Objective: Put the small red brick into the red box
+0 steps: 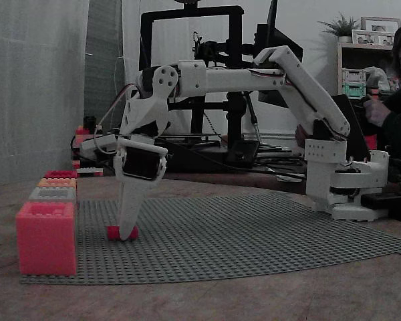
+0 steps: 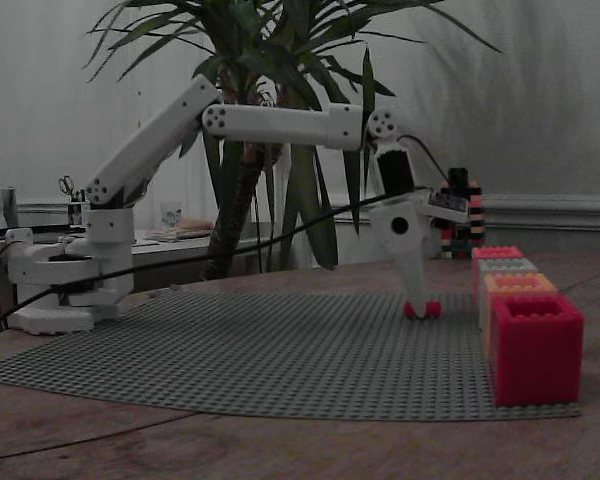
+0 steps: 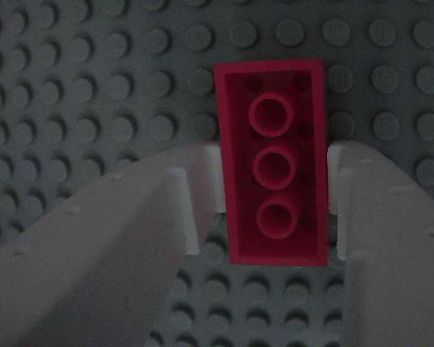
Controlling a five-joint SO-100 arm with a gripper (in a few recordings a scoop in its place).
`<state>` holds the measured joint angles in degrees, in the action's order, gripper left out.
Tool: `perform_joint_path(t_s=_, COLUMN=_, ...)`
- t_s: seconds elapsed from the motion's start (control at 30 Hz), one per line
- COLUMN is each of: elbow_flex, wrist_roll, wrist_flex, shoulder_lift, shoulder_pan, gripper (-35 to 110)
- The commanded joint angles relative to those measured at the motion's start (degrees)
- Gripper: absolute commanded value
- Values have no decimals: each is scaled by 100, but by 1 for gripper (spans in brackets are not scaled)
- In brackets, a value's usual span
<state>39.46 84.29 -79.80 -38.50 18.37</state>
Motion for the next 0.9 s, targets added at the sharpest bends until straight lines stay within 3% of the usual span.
perform_joint_path(t_s=0.0, elbow_flex=-352, wrist_roll=-35, wrist_flex=-35, shoulder_lift=-237, shoulder_pan=53, gripper=0)
perform_joint_path(t_s=0.3, elbow_flex=-501, wrist_roll=-940, wrist_flex=-53, shoulder_lift=-650, shoulder_pan=53, gripper=0)
perform_joint_path(t_s=0.63, elbow_flex=-545, wrist_roll=-2962, wrist_flex=-62, shoulder_lift=-1995, shoulder_pan=97, gripper=0)
perform_joint_path(t_s=0.87, elbow_flex=-554, wrist_roll=-4957, wrist_flex=-176, shoulder_lift=-2531, shoulder_pan=-114, gripper=0)
